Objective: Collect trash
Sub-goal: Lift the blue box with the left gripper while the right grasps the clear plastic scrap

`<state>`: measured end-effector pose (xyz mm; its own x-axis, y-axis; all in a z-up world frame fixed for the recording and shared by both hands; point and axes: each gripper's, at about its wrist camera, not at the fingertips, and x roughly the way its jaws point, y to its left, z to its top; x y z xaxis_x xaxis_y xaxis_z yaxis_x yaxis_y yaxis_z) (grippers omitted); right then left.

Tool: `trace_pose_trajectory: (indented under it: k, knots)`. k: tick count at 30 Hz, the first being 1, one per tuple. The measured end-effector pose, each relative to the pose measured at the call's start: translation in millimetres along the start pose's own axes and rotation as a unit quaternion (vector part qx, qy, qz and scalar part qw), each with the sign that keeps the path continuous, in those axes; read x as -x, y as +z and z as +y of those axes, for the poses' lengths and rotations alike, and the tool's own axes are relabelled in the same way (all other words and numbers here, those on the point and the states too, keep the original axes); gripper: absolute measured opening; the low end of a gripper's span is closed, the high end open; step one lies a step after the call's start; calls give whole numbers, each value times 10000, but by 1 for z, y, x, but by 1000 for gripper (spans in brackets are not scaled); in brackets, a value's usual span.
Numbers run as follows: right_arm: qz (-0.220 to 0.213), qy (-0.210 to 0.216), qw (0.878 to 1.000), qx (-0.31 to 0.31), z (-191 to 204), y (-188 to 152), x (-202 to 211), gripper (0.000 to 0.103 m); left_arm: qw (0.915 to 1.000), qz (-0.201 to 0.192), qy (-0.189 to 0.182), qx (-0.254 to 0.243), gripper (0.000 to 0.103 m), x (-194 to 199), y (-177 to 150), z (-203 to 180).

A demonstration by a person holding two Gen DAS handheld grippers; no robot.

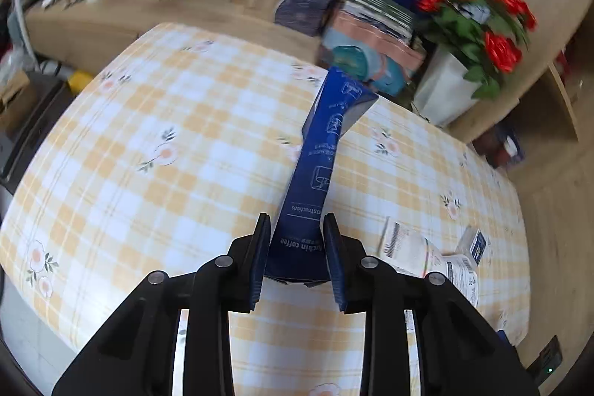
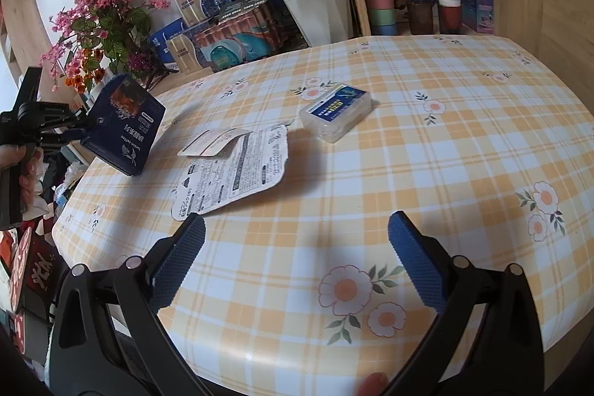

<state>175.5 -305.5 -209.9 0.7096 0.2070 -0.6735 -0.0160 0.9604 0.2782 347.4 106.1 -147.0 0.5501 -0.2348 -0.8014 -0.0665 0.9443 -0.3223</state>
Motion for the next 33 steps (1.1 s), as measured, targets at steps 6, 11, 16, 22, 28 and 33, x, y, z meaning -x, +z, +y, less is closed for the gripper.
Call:
trace_pose_trajectory:
  k: [6, 11, 16, 22, 28, 33]
  knots:
    - [151, 64, 9997, 157, 18, 2, -15, 97, 9988, 298, -178, -342, 34, -17, -4, 7]
    - [196, 29, 9994, 272, 26, 6, -26, 97, 9977, 98, -207, -632, 32, -22, -14, -1]
    - [168, -37, 9998, 58, 17, 16, -36, 97, 9961, 9, -409, -786, 31, -20, -27, -2]
    - [375, 270, 9979, -458, 1, 34, -58, 89, 9953, 142, -503, -811, 25, -25, -44, 5]
    - [402, 368, 9962, -678, 4, 45, -81, 78, 9956, 113, -742, -562, 21, -34, -57, 16]
    - [617, 425, 9898, -1210, -3, 46, -107, 62, 9939, -61, -953, -560, 20, -21, -66, 12]
